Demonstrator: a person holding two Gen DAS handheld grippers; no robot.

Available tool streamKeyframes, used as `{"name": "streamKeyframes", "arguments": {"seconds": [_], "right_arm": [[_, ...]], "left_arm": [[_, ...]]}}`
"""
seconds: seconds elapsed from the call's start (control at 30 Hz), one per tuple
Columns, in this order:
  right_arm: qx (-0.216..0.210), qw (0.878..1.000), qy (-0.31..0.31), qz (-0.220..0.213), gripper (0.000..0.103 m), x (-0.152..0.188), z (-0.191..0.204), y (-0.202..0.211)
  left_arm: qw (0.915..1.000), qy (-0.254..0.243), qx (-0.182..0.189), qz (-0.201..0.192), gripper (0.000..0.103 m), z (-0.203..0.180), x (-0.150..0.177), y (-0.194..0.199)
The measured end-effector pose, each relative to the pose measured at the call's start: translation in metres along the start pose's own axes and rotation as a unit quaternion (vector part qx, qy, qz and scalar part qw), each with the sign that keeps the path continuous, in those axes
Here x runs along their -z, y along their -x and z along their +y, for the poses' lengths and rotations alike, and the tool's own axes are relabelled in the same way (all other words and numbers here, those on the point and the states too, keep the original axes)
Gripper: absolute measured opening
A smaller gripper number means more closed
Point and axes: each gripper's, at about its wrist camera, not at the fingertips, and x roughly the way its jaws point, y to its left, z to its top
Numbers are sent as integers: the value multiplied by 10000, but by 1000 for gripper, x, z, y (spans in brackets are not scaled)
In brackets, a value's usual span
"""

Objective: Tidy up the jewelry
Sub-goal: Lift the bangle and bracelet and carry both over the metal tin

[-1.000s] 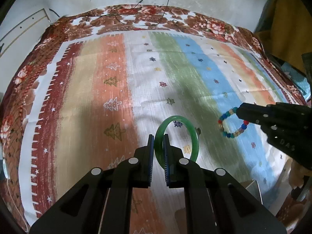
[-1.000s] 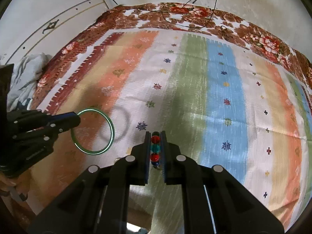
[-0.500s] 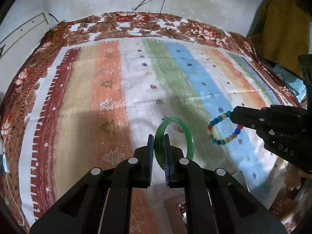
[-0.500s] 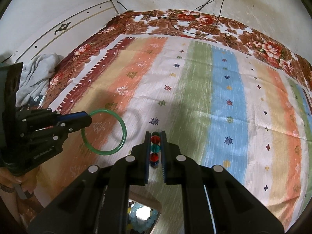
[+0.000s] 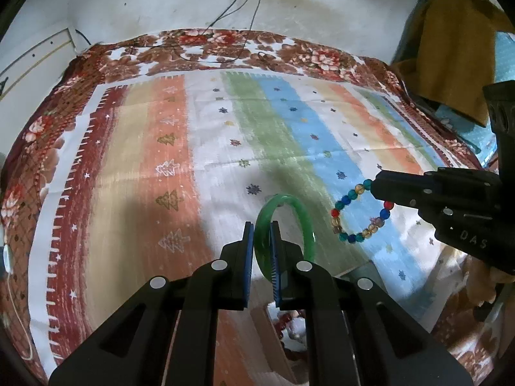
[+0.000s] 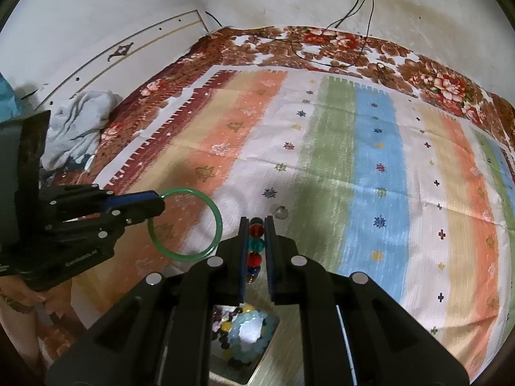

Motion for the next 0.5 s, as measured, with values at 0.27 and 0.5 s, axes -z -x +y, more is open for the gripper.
{"name": "streamKeyframes", "arguments": {"seconds": [0.27, 0.5], "right_arm": [[-123, 9999, 67, -27, 11, 16, 8, 13], [-224, 9997, 91, 21, 11, 35, 17, 20]], "left_arm": [[10000, -34, 69, 24, 10, -8, 18, 7], [9998, -108, 120, 77, 10, -18, 32, 10]]}}
